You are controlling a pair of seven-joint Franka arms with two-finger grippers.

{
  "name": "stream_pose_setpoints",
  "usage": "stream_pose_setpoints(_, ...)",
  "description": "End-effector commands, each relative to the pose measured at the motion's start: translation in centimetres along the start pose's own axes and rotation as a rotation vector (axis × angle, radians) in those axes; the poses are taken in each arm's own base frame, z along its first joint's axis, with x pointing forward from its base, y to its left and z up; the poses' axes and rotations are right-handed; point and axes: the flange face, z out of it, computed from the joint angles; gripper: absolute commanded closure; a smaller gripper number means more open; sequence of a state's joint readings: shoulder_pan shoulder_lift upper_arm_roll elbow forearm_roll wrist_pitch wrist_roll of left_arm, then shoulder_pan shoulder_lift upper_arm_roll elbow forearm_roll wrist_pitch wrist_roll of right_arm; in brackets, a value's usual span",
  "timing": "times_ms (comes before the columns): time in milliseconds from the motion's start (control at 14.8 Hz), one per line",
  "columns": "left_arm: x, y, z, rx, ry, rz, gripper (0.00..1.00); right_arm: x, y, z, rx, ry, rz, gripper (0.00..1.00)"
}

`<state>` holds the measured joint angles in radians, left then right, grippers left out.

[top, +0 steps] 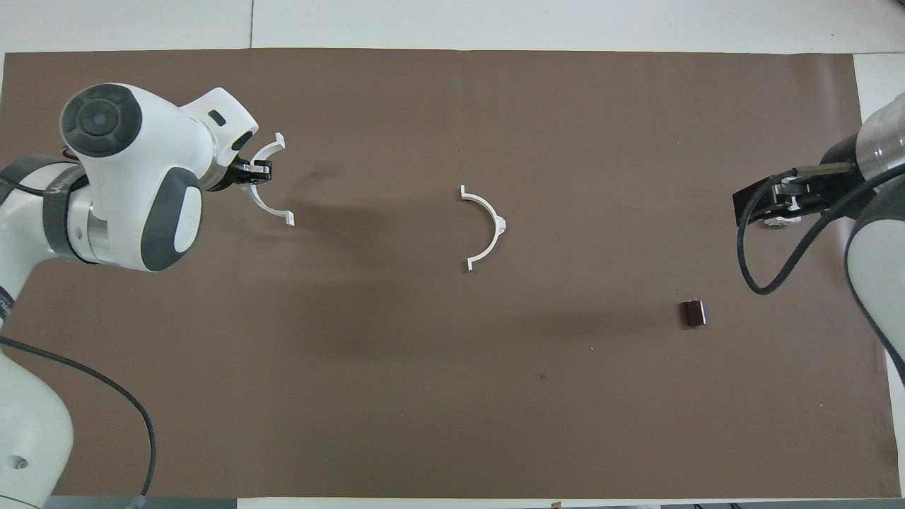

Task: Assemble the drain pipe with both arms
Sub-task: 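Carry the left half-ring toward the placed half-ring with the left gripper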

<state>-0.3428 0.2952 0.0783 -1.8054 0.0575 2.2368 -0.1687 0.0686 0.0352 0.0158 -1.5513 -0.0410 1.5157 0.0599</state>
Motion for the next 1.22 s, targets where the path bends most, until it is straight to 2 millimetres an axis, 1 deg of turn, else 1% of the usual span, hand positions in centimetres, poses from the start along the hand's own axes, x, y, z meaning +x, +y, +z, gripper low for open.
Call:
stream_pose_setpoints(0,0.4,5.0,-0.8,0.010,0.012,0.011,1.00,-1.1,-0.2,0.9,-0.010,0.019,-0.023,0.00)
stream_pose_setpoints(68,0.4,6.8,-0.7,0.004,0.018,-0.014,1.00,-1.1,-0.2,0.8,-0.010,0.022,-0.023,0.00)
stream_pose_setpoints(203,0.9,11.2,-0.1,-0.002,0.027,-0.019,1.00,-0.7,0.2,1.2,-0.009,0.014,-0.020,0.00)
stream_pose_setpoints(270,1.2,12.2,0.3,-0.004,0.028,-0.023,1.00,-0.3,0.8,1.6,-0.009,0.008,-0.013,0.00)
stream_pose_setpoints(405,0.7,15.2,1.2,-0.007,0.025,-0.006,1.00,-0.1,1.0,1.5,-0.008,0.014,-0.013,0.00)
stream_pose_setpoints(473,0.4,16.1,1.3,-0.009,0.029,0.005,1.00,-0.1,0.9,1.3,-0.008,0.017,-0.011,0.00)
stream_pose_setpoints(541,0.3,16.3,1.6,-0.007,0.025,0.004,1.00,-0.2,0.9,1.2,-0.010,0.018,-0.011,0.00)
stream_pose_setpoints(676,-0.4,18.3,3.1,-0.007,0.020,0.030,1.00,-0.1,1.3,1.2,-0.009,0.020,-0.006,0.00)
stream_pose_setpoints(743,-0.4,18.8,3.6,-0.010,0.028,0.038,1.00,-0.1,2.0,1.2,-0.009,0.019,0.006,0.00)
stream_pose_setpoints(811,-0.6,19.5,3.8,-0.010,0.042,0.054,1.00,0.0,2.3,1.3,-0.008,0.020,0.011,0.00)
stream_pose_setpoints(1014,-1.6,21.1,4.1,0.013,0.054,0.109,1.00,0.2,2.4,1.0,-0.008,0.045,0.014,0.00)
stream_pose_setpoints(1149,-1.7,21.4,4.1,0.012,0.057,0.116,1.00,0.2,2.5,1.1,-0.008,0.041,0.014,0.00)
